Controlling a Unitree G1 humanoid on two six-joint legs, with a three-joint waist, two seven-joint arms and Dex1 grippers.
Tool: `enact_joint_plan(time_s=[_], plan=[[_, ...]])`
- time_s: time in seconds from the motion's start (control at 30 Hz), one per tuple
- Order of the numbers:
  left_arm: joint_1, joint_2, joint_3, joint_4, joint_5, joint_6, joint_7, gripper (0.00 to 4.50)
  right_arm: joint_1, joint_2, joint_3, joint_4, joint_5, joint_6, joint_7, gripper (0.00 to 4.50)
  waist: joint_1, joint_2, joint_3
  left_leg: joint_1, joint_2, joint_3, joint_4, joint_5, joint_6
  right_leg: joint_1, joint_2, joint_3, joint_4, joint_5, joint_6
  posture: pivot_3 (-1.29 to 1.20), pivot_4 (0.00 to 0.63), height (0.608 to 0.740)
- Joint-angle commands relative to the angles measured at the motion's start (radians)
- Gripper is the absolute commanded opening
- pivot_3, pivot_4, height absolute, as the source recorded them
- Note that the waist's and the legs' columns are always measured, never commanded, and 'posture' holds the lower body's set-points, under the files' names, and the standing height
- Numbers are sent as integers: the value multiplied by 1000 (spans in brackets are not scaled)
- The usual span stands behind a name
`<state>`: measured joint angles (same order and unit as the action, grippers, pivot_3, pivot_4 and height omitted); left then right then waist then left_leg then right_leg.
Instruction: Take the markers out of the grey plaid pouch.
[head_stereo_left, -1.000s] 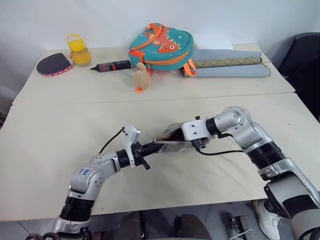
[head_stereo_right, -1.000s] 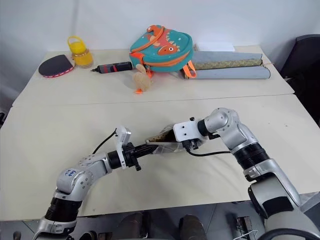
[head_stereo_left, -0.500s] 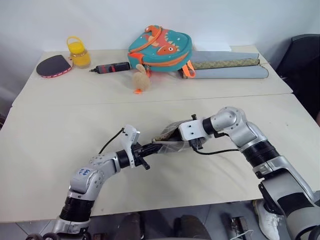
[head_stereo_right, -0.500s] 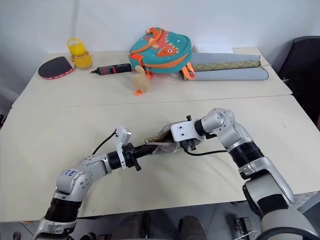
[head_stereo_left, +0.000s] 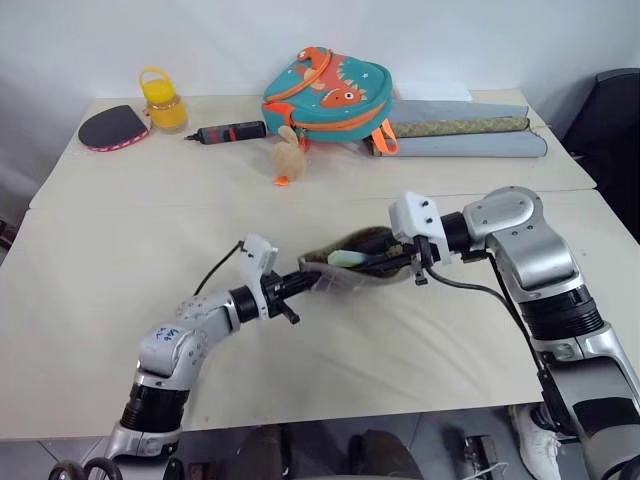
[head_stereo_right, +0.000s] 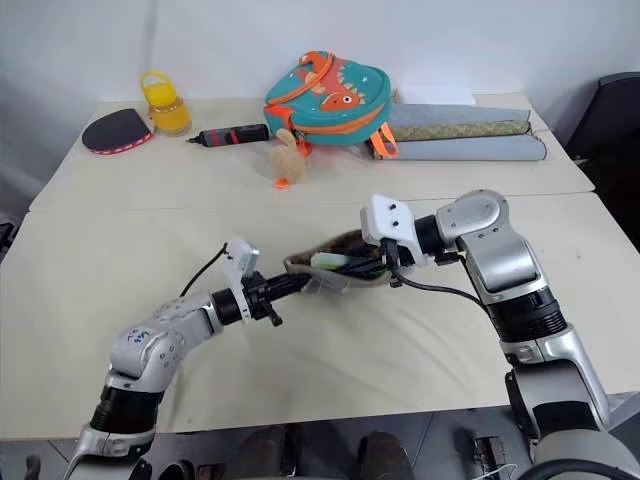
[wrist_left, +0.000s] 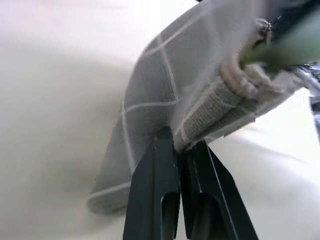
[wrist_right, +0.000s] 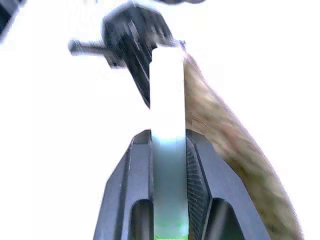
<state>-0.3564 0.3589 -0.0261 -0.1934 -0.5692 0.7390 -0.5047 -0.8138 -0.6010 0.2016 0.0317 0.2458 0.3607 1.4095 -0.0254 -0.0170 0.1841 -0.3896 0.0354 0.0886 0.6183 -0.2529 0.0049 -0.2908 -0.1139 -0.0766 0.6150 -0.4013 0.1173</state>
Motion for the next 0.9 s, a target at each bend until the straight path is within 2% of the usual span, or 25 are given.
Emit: enact_joint_plan(time_s=[0.03, 0.13, 0.37, 0.43, 0.47, 0.6, 0.73, 0.83, 0.9], plan=[[-23, 3, 19, -21, 42, -46, 20, 0, -39, 36, -59, -58, 88, 52, -46, 455, 0, 0, 0, 0, 0, 0, -1, 0, 0, 0, 0, 0, -1, 0, 0, 0, 150, 740], [-27, 25, 43, -23, 63, -58, 26, 0, -80, 52, -97, -51, 133, 88, -81, 455, -1, 0, 0, -1, 0, 0, -2, 0, 0, -2, 0, 0, -2, 0, 0, 0, 150, 740], [33, 90, 122, -37, 43, -45, 1, 0, -136, -82, -182, 20, 188, 163, -64, 455, 1, 0, 1, -2, -1, 0, -4, 0, 1, -2, 0, -1, 1, 0, 0, 0, 150, 740], [49, 80, 143, -38, 32, -47, 6, 0, -132, -123, -182, 68, 145, 124, -70, 455, 1, 0, 1, -2, -1, 1, -4, 0, 1, -2, 0, -1, 0, 0, 0, 0, 150, 740], [53, 74, 151, -38, 26, -46, 8, 0, -123, -144, -169, 92, 113, 93, -71, 455, 1, 0, 1, -2, -1, 1, -4, 0, 1, -2, 0, -1, -3, 0, 0, 0, 150, 740], [55, 59, 167, -41, 7, -40, 12, 0, -57, -240, -19, 281, -184, -253, -142, 455, 4, -2, 1, -2, -1, 1, -4, 0, 1, -1, -1, -1, -5, 0, 0, 0, 150, 740], [43, 42, 184, -48, -48, -8, -8, 0, -66, -188, 31, 559, -350, -534, -349, 455, -4, -1, 2, -1, -1, 4, -4, 0, 0, -2, 0, 1, -5, 0, 0, 0, 150, 740], [41, 49, 182, -51, -52, -2, -16, 0, -45, -172, 78, 658, -420, -647, -380, 455, -4, -1, 2, -1, 0, 4, -4, 1, -1, -4, 1, 1, -3, 0, 0, 0, 150, 740], [40, 51, 184, -51, -51, -2, -15, 0, -45, -152, 69, 687, -404, -653, -360, 455, -4, -1, 2, -1, 0, 4, -5, 1, -1, -4, 1, 1, -3, 0, 0, 0, 150, 740]])
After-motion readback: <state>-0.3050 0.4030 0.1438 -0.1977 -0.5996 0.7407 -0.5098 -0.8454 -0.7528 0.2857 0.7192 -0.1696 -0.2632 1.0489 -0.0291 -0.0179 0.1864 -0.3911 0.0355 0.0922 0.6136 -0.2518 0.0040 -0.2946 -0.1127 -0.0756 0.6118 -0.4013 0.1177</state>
